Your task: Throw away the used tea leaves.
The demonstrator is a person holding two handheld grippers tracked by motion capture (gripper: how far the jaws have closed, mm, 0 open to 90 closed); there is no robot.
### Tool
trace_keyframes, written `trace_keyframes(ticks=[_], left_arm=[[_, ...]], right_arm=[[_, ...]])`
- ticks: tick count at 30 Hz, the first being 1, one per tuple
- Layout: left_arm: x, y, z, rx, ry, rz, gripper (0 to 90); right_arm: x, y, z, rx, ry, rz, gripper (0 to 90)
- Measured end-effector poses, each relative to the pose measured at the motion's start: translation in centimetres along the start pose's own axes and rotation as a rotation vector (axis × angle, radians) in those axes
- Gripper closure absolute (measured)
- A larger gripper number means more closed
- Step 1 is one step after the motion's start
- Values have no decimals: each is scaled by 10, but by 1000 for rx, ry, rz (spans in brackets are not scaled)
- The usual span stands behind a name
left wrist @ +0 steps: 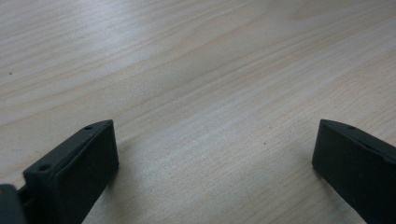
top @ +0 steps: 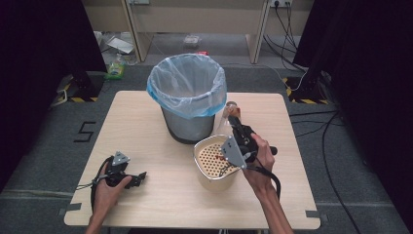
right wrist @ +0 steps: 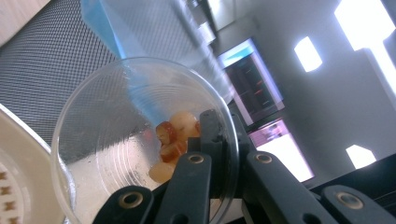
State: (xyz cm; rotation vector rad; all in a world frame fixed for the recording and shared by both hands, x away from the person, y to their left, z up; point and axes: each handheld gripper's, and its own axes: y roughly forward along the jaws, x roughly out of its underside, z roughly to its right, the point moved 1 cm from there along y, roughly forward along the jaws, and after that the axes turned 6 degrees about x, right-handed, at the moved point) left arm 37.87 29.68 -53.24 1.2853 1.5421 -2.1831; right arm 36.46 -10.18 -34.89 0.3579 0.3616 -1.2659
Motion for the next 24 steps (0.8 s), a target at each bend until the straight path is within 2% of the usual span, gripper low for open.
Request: trace_keyframes(ticks=[3,4,5,6,8,9,10,11,13,15,16,18,22,24], left_arm=[[0,0,0,1,-2,0,0],[0,0,0,1,-2,0,0],[0,0,0,0,1,0,0],[0,0,0,-2,1,2,0],[0,0,0,-3,2,3,0],[0,0,0,0,1,0,0],[0,0,0,0,1,0,0],[0,0,0,0,0,0,0],[0,0,0,-2,1,2,0],[0,0,0,-1,0,2,0],[0,0,0,1,-2,0,0],[0,0,0,-1,1,1,0],[0,0,0,0,0,0,0],[0,0,0,-1,1,1,0]], right_arm=[[-4,-2,-6,43,-59,21,900],[-4,-2,-6,43,-59,21,900],[-7,-6,-11,71,-107,35,900],[-9,-8,-13,82,-126,48,900],[-8,-7,-18,95,-134,33,900],[-8,-7,-20,106,-158,40,900],[-8,-7,-20,106,-158,40,900],[-8,-8,-28,126,-223,55,900],[-5,-1,-33,140,-252,36,900],[-4,0,-35,144,-249,31,900],[-7,-3,-35,165,-266,72,900],[-4,-1,-38,158,-279,55,900],[-1,-4,-42,178,-319,77,900],[5,-1,-43,169,-326,56,900]])
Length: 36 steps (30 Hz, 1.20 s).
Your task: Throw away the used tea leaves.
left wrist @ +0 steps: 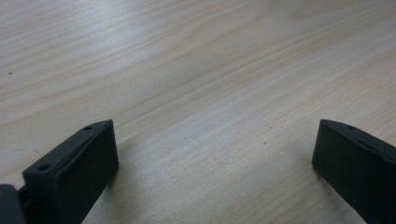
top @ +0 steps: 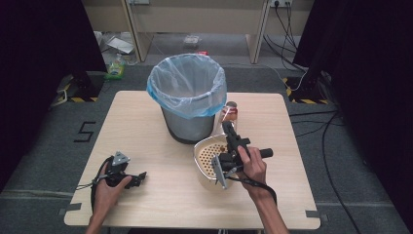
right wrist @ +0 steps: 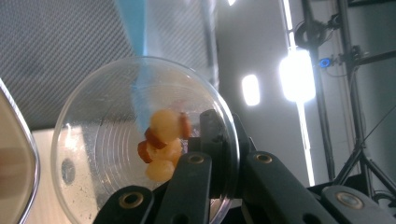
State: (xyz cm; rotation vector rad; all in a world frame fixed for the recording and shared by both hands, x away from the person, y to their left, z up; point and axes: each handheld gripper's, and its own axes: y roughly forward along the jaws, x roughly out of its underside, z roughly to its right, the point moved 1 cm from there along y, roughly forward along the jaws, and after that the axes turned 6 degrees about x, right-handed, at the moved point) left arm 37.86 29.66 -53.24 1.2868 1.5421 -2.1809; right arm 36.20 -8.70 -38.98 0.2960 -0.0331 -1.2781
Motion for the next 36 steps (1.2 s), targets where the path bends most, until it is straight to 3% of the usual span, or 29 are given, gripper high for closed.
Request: trace_keyframes(ticks=[2,6,13,18,20,21,23,25,32,33,36], left_arm=[[0,0,0,2,-3,-1,0],[0,0,0,2,-3,-1,0],[0,0,0,2,-4,-1,0],[0,0,0,2,-4,-1,0],[0,0,0,2,-3,-1,0],[0,0,0,2,-3,-1,0],[0,0,0,2,-4,-1,0],[0,0,0,2,-4,-1,0],[0,0,0,2,-3,-1,0],[0,0,0,2,-3,-1,0],[0,0,0,2,-4,-1,0]], right_arm=[[3,0,-1,-4,-9,-11,900],[-1,-6,5,19,13,19,900],[-4,-6,-6,21,-40,31,900],[-11,-11,1,62,-27,67,900],[-3,-4,-11,26,-52,27,900],[-1,-3,-16,16,-40,19,900],[-5,-8,-15,30,-59,55,900],[-2,-7,-15,34,-42,38,900],[-3,-8,-19,60,-58,67,900],[-6,-10,-14,82,-59,95,900],[-5,-7,-13,73,-47,76,900]])
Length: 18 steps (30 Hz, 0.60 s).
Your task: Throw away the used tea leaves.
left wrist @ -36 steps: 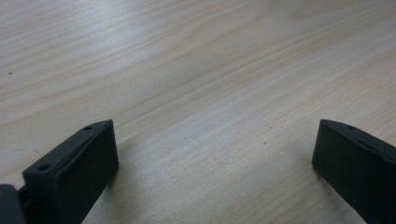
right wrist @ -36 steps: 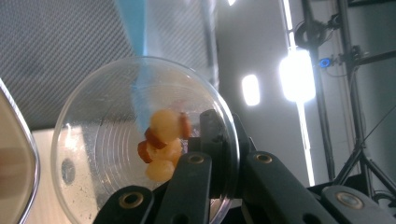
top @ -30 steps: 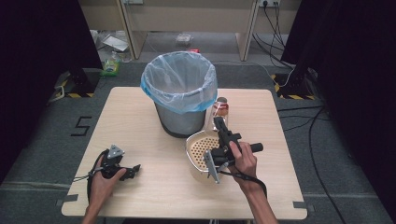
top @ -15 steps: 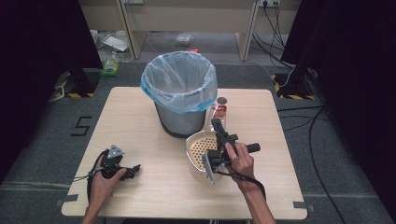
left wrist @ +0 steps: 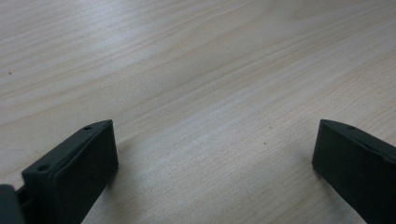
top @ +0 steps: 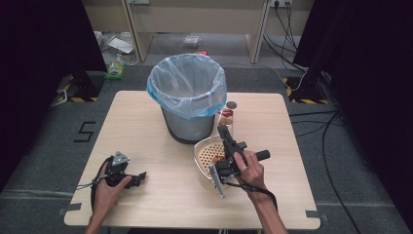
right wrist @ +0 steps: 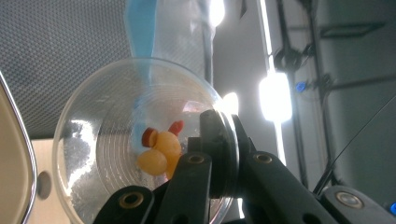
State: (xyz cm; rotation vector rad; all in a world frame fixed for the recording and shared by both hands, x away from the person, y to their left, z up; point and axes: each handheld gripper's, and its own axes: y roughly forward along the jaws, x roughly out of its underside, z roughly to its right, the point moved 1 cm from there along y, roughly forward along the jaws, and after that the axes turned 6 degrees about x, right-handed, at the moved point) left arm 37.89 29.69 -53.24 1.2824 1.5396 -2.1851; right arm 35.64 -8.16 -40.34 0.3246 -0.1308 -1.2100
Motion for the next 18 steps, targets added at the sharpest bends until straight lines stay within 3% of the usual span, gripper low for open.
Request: trace_keyframes(ticks=[7,8,9,11,12,18], left_arm=[[0,0,0,0,0,0,0],[0,0,0,-1,2,-1,0],[0,0,0,-1,2,-1,0],[0,0,0,0,-2,3,0],[0,0,0,0,-2,3,0],[0,0,0,-1,2,-1,0]], right_arm=[[3,-3,1,22,0,6,900],[1,-2,0,30,-25,21,900],[5,1,-4,3,-38,-7,900],[5,-5,-6,15,-7,8,900],[2,-6,-5,11,-41,14,900],[5,-5,-3,20,-30,3,900]])
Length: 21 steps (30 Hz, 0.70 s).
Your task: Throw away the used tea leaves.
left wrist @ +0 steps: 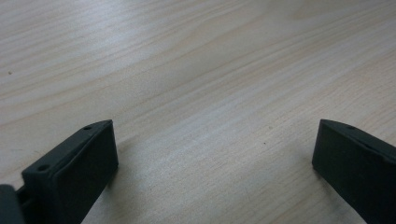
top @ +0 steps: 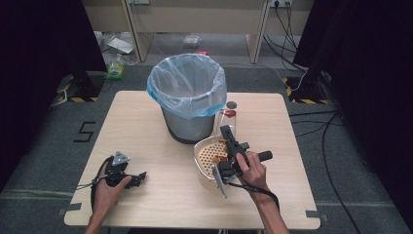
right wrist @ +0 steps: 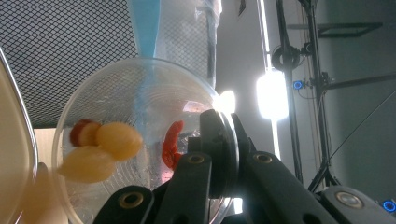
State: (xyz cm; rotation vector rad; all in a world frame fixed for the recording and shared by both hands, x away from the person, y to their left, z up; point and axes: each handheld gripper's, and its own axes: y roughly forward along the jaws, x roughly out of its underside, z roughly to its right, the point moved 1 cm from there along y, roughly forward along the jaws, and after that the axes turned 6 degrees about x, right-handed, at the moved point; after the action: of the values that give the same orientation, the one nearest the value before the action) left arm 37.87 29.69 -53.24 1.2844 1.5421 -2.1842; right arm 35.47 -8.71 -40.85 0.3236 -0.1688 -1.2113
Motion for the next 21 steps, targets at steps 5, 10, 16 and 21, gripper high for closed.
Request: trace_keyframes(ticks=[5,10,16,21], left_arm=[[0,0,0,0,0,0,0],[0,0,0,0,-1,0,0],[0,0,0,1,-1,0,0],[0,0,0,1,-1,0,0]], right_arm=[[-2,0,1,13,-15,19,900],[0,0,-1,4,-1,19,900],[12,10,9,-80,200,-68,900],[29,17,19,-141,423,-140,900]])
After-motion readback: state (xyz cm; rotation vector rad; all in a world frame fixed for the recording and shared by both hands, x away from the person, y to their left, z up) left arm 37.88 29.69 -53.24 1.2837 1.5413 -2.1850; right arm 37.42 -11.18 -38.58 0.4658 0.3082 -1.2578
